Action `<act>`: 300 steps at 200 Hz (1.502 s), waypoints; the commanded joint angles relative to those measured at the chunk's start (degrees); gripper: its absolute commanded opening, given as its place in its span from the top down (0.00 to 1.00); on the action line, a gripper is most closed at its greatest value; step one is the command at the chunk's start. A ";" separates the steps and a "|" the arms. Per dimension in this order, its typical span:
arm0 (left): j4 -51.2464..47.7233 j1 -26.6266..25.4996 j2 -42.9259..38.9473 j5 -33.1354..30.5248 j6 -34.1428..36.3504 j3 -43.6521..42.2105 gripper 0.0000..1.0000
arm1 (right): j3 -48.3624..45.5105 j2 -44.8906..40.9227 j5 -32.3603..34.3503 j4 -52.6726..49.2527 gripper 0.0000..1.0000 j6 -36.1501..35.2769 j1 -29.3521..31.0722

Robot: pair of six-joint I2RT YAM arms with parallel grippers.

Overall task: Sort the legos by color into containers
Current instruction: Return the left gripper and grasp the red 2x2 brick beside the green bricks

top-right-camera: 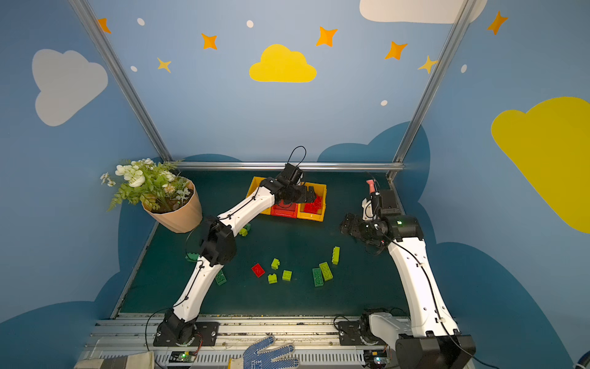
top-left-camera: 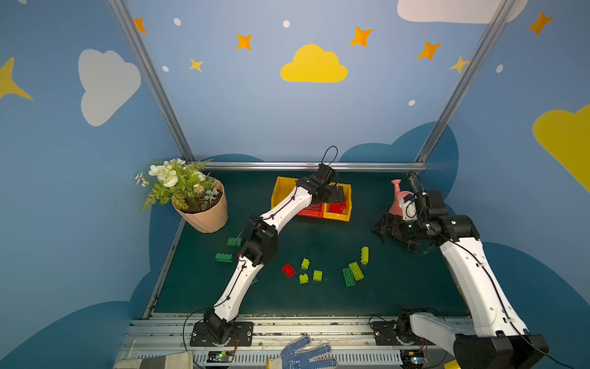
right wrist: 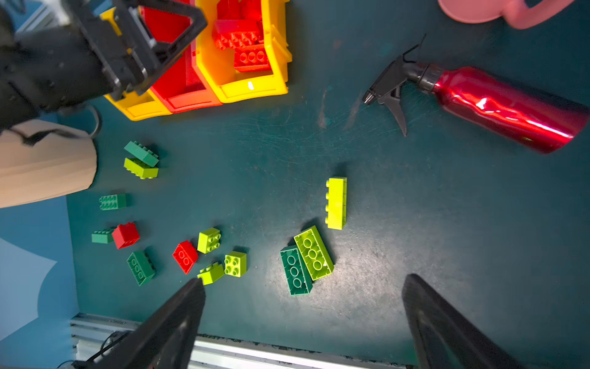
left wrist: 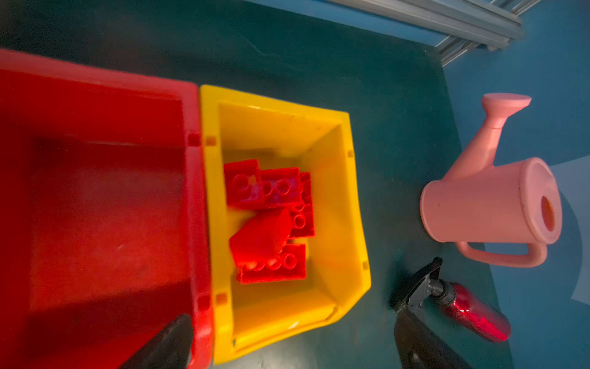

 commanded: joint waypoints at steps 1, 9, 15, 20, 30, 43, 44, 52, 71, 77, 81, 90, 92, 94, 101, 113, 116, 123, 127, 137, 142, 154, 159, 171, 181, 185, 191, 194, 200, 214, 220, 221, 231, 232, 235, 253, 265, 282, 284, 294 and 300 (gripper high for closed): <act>2.49 0.98 -11.22 -7.45 -0.37 -13.92 0.00 | -0.05 1.36 -1.92 0.50 0.05 -1.91 0.76; 4.85 1.35 -15.69 -8.41 -1.73 -21.19 0.00 | 0.04 1.81 -1.83 0.80 0.05 -2.29 1.42; 6.56 1.83 -18.82 -8.84 -2.99 -26.55 0.00 | -0.02 2.29 -1.94 1.11 0.05 -2.55 1.99; 7.69 2.27 -21.49 -9.28 -3.99 -30.87 0.00 | 0.06 2.75 -2.07 1.36 0.05 -2.72 2.47; 9.46 3.16 -26.54 -10.57 -6.51 -38.95 0.00 | 0.13 3.88 -2.54 2.05 0.05 -2.88 3.48; 10.08 4.28 -32.80 -12.79 -9.86 -48.28 0.00 | 0.34 5.72 -3.30 2.95 0.05 -2.87 5.11; 10.11 4.36 -33.22 -13.01 -10.10 -48.97 0.00 | 0.38 5.86 -3.36 2.99 0.05 -2.87 5.27; 9.70 4.98 -36.83 -14.29 -11.98 -54.05 0.00 | 0.68 7.14 -3.61 3.69 0.05 -2.87 6.40; 6.71 6.04 -44.94 -18.56 -17.34 -63.77 0.00 | 2.02 10.60 -4.48 5.01 0.05 -2.61 9.14; 5.46 6.22 -47.29 -19.90 -19.25 -66.32 0.00 | 2.60 11.74 -4.64 5.33 0.05 -2.60 10.01; 4.54 6.37 -49.06 -20.84 -20.36 -67.93 0.00 | 3.03 12.50 -4.72 5.42 0.05 -2.68 10.60; 2.55 6.39 -52.52 -22.55 -22.99 -71.24 0.00 | 4.20 14.25 -4.99 5.65 0.05 -2.77 11.88; 2.11 6.44 -53.30 -22.96 -23.53 -71.95 0.00 | 4.41 14.46 -5.06 5.70 0.05 -2.84 12.14; 1.67 6.45 -54.17 -23.26 -23.99 -72.68 0.00 | 4.58 14.84 -5.12 5.67 0.05 -2.92 12.36; 0.23 6.44 -56.91 -24.14 -25.59 -74.96 0.00 | 5.45 16.13 -5.17 5.67 0.05 -3.00 13.25; -2.27 6.62 -61.40 -25.44 -27.83 -78.61 0.00 | 6.52 17.78 -5.58 5.75 0.05 -2.96 14.28; -2.73 6.69 -62.46 -25.73 -28.38 -79.43 0.00 | 6.77 18.21 -5.71 5.89 0.05 -2.94 14.62; -3.62 6.81 -64.92 -26.66 -29.34 -81.67 0.00 | 7.04 18.84 -5.94 6.00 0.05 -2.97 15.05; -3.95 6.95 -66.25 -27.21 -29.67 -82.91 0.00 | 7.17 19.22 -6.11 6.15 0.05 -2.89 15.37; -4.88 7.32 -69.49 -28.83 -30.89 -85.58 0.00 | 7.63 19.95 -6.36 6.37 0.05 -2.80 15.94; -5.28 7.64 -71.04 -29.37 -31.12 -86.80 0.00 | 7.81 20.26 -6.36 6.37 0.05 -2.78 16.21; -5.77 9.01 -74.35 -29.55 -31.52 -89.12 0.00 | 8.26 20.79 -6.28 6.42 0.05 -2.78 16.70; -5.62 9.79 -75.49 -29.29 -31.53 -90.10 0.00 | 8.43 20.93 -6.27 6.45 0.05 -2.78 16.91; -4.97 12.58 -77.05 -27.40 -31.15 -91.95 0.00 | 8.74 21.36 -6.32 6.51 0.05 -2.78 17.19; -4.16 15.53 -76.87 -24.82 -30.45 -93.09 0.00 | 9.21 21.71 -6.31 6.54 0.05 -2.79 17.33; -3.95 16.47 -76.53 -24.05 -30.20 -93.40 0.00 | 9.41 21.89 -6.25 6.46 0.05 -2.79 17.42; -3.55 17.78 -75.68 -22.99 -29.61 -93.52 0.00 | 9.74 22.17 -6.22 6.46 0.05 -2.78 17.46; -3.30 18.37 -75.20 -22.52 -29.28 -93.52 0.00 | 9.86 22.22 -6.23 6.38 0.05 -2.79 17.51; -2.84 19.20 -74.09 -21.89 -28.50 -93.38 0.00 | 10.19 22.40 -6.23 6.37 0.05 -2.78 17.55; -2.35 19.74 -71.23 -21.16 -26.75 -91.90 0.00 | 10.80 22.77 -5.99 6.21 0.05 -2.78 17.65; -2.14 19.84 -70.08 -20.93 -26.08 -91.24 0.00 | 11.16 22.88 -5.90 6.11 0.05 -2.79 17.65; -2.07 19.83 -69.83 -20.90 -25.99 -91.19 0.00 | 11.19 22.88 -5.89 6.06 0.05 -2.74 17.69; -1.51 19.92 -67.93 -20.40 -24.88 -90.41 0.01 | 11.48 23.12 -5.75 6.00 0.05 -2.69 17.73; -1.44 19.96 -67.75 -20.33 -24.82 -90.38 0.01 | 11.57 23.13 -5.72 5.92 0.05 -2.69 17.78; -1.24 19.98 -67.20 -20.22 -24.57 -90.21 0.01 | 11.68 23.15 -5.66 5.92 0.05 -2.69 17.75; 0.24 20.18 -64.26 -18.99 -23.18 -89.80 0.04 | 11.87 23.23 -5.30 5.75 0.05 -2.45 17.85; 1.21 20.37 -62.71 -17.89 -22.43 -89.78 0.05 | 12.01 23.23 -5.17 5.67 0.05 -2.35 17.87; 2.67 20.52 -60.91 -17.29 -21.63 -89.81 0.06 | 12.03 23.37 -4.95 5.43 0.05 -2.28 17.86; 2.84 20.56 -60.71 -17.23 -21.54 -89.78 0.06 | 12.06 23.40 -4.88 5.41 0.05 -2.30 17.83; 3.55 20.88 -59.47 -16.97 -21.01 -89.59 0.07 | 12.05 23.49 -4.72 5.32 0.05 -2.17 17.91; 3.92 20.97 -58.73 -16.79 -20.59 -89.50 0.08 | 12.08 23.59 -4.65 5.23 0.05 -2.16 17.85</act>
